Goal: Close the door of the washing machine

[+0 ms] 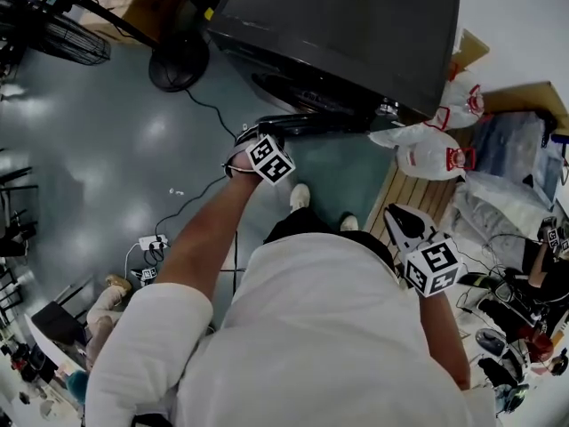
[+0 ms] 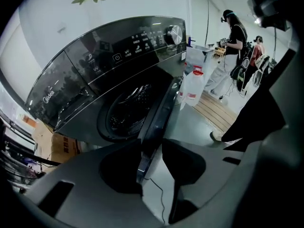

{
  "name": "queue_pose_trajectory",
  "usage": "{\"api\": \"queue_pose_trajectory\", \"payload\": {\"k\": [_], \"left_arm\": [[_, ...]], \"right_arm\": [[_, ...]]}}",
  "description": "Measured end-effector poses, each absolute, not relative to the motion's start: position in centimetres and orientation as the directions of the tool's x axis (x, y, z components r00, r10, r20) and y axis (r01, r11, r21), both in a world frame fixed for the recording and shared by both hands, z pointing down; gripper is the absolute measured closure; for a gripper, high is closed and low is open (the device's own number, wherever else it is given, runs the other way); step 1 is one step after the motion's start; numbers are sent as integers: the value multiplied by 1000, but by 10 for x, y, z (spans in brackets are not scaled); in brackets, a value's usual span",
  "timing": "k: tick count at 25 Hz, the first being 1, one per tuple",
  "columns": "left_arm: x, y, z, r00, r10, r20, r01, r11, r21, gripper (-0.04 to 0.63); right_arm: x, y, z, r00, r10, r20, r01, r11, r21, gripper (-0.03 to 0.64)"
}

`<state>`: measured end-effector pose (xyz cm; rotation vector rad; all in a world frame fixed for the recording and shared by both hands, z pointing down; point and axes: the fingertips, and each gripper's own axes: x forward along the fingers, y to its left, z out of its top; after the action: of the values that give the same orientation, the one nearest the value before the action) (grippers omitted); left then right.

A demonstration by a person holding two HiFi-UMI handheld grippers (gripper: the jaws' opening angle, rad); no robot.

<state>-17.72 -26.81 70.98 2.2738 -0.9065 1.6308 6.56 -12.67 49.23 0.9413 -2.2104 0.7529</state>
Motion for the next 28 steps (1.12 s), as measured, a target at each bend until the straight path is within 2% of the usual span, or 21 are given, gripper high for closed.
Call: {"api": "queue_pose_trajectory", "payload": {"k": [16, 28], "left_arm": [[-184, -343, 708, 183, -455, 872, -521, -797, -307, 465], [-178, -379, 704, 198, -520, 831, -566, -753, -336, 474]], "right_arm": [[68, -141, 497, -519, -419, 745, -794, 559, -239, 573], [75, -147, 500, -498, -420, 759, -813, 532, -239, 575]]}}
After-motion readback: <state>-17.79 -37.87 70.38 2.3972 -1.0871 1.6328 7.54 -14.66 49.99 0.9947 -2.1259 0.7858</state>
